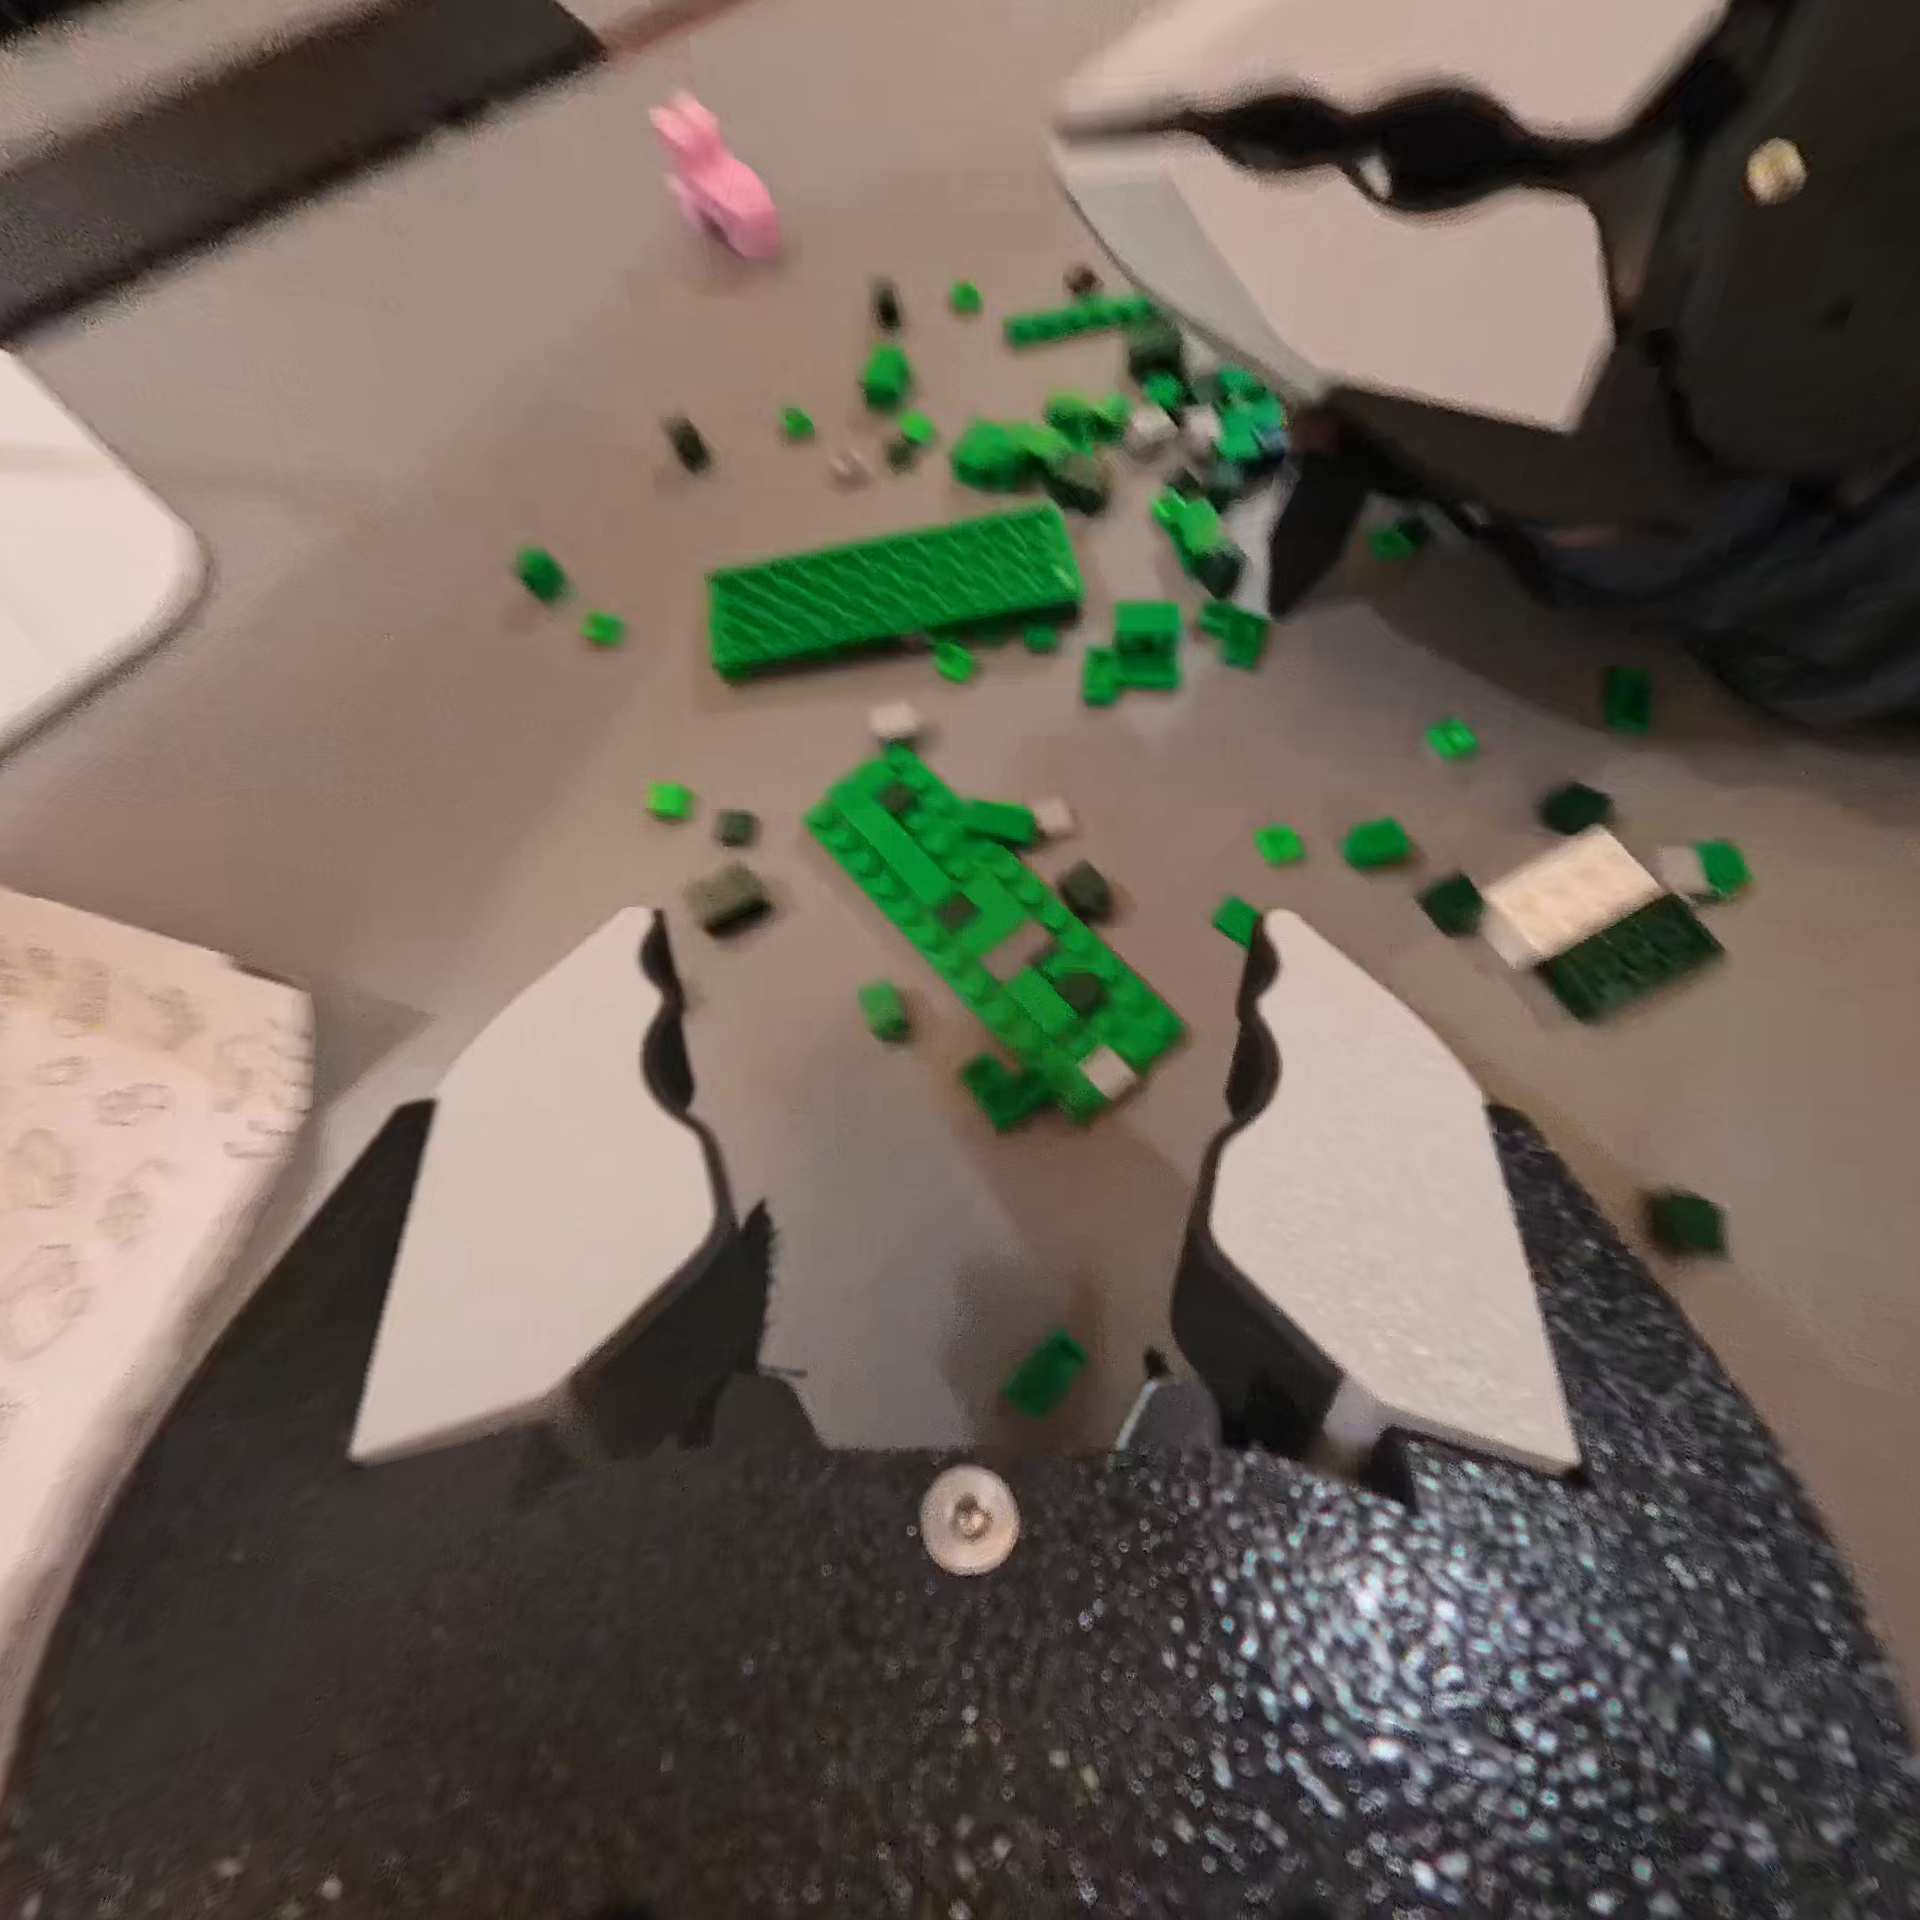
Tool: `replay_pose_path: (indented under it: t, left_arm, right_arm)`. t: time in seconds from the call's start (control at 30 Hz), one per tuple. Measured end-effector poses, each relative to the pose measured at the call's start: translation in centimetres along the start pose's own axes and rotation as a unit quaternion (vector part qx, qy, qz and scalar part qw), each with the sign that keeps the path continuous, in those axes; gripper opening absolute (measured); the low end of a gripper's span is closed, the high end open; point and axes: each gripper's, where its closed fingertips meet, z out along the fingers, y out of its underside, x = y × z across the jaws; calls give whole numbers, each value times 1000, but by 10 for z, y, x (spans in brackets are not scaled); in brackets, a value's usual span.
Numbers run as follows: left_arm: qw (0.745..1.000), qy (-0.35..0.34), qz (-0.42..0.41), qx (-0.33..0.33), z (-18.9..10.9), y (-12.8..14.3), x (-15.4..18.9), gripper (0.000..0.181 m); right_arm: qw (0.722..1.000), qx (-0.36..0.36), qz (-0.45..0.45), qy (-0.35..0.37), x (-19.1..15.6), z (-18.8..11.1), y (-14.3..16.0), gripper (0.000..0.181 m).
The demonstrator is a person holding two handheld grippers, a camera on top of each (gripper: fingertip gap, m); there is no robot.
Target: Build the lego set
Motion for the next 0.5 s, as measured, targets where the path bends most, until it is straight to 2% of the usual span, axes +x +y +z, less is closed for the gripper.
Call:
replay_pose_path:
  t: [0.03,0.13,0.27,0.4,0.5]
  left_arm:
    - [999,-31,3,27,-1,-10,-14,109]
    - [985,-110,16,131,-9,-46,-56,107]
    - [953,-146,50,260,-16,-83,-85,73]
    - [914,-210,85,337,-13,-104,-109,88]
    - [914,-184,102,346,3,-106,-106,93]
  right_arm:
    - [1000,3,0,-3,-1,0,-1,0]
    - [1000,6,-3,-5,-2,-1,-3,0]
    - [1000,13,4,-9,-3,-1,-5,0]
    - [999,19,30,-11,0,-1,-7,0]
    - [999,12,27,-24,-4,1,-4,0]
